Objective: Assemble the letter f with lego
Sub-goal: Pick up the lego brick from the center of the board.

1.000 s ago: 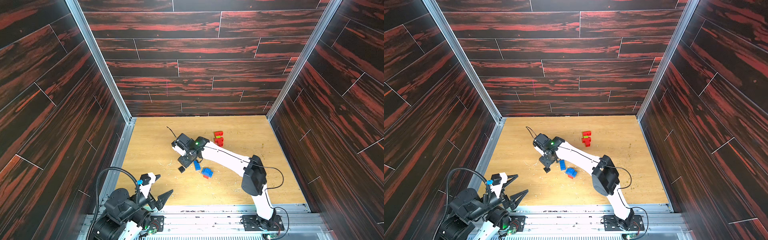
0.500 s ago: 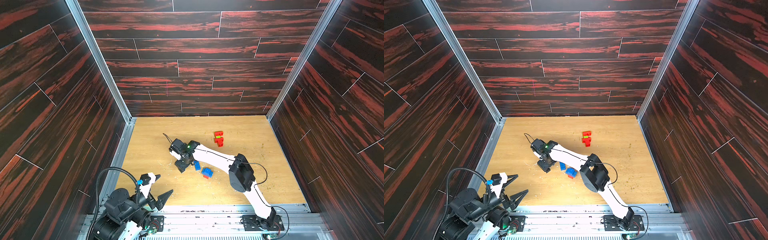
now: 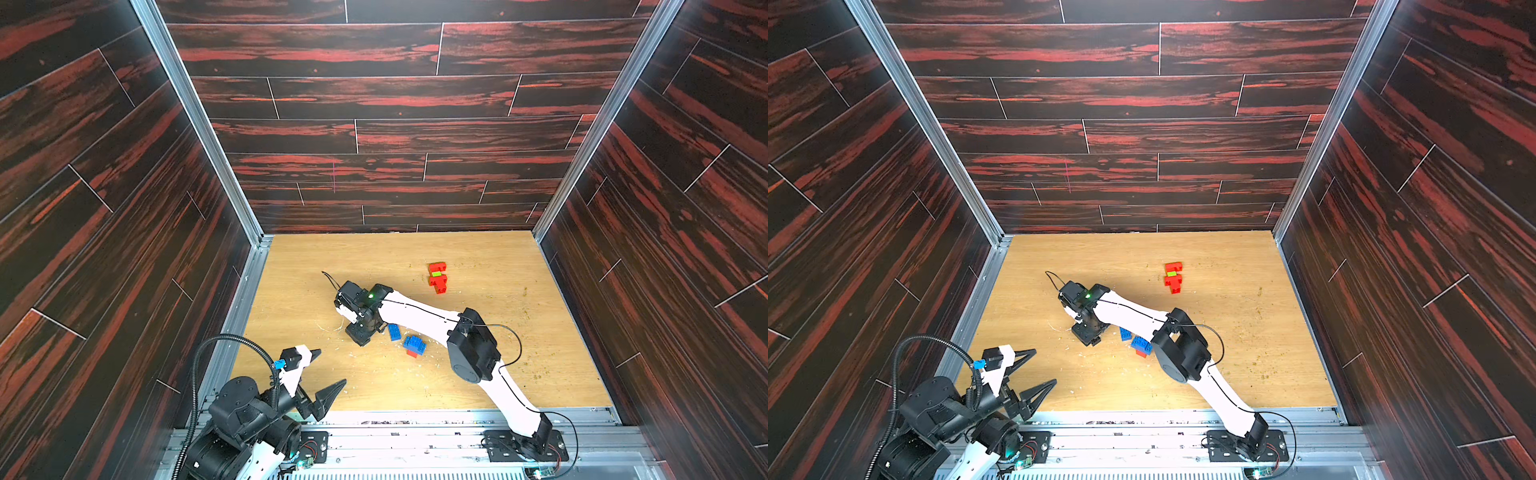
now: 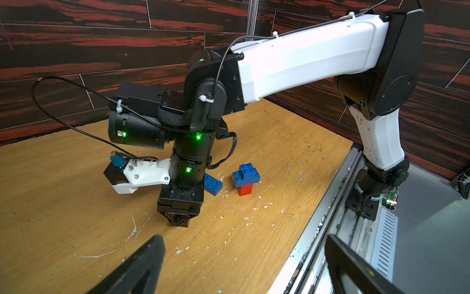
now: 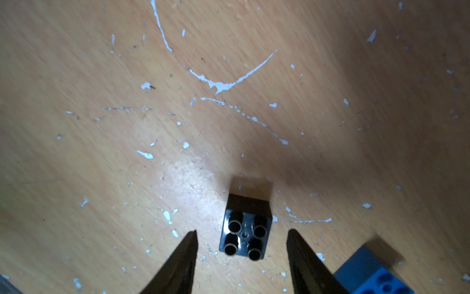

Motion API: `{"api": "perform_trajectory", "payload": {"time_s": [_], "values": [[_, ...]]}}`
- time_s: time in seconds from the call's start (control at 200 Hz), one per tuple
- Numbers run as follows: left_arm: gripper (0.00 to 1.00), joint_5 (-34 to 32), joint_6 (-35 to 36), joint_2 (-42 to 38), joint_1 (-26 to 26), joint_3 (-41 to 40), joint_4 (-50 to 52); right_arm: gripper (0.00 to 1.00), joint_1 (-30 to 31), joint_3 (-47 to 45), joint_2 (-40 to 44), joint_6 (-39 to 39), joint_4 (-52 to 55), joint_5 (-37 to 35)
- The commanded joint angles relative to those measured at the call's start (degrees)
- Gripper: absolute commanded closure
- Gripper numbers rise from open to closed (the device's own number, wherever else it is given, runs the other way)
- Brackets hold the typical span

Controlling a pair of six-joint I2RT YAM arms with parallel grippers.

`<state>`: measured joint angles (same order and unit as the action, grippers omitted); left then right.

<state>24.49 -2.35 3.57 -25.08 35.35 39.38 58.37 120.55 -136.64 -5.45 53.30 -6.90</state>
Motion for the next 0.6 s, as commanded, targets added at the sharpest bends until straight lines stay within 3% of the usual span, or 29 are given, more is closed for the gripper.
{"api": "perform_trajectory", "payload": {"time_s": [0.0, 0.596], "values": [[0.0, 0.74, 0.86, -0.41, 0.2, -0.07, 0.44, 0.41, 0.6, 1.88, -1.73, -0.61, 2.11, 0.46], [0.0, 0.82, 0.86, -0.48, 0.17, -0.07, 0.4, 0.41, 0.78, 3.05, -3.76, -1.02, 3.28, 0.79]]}}
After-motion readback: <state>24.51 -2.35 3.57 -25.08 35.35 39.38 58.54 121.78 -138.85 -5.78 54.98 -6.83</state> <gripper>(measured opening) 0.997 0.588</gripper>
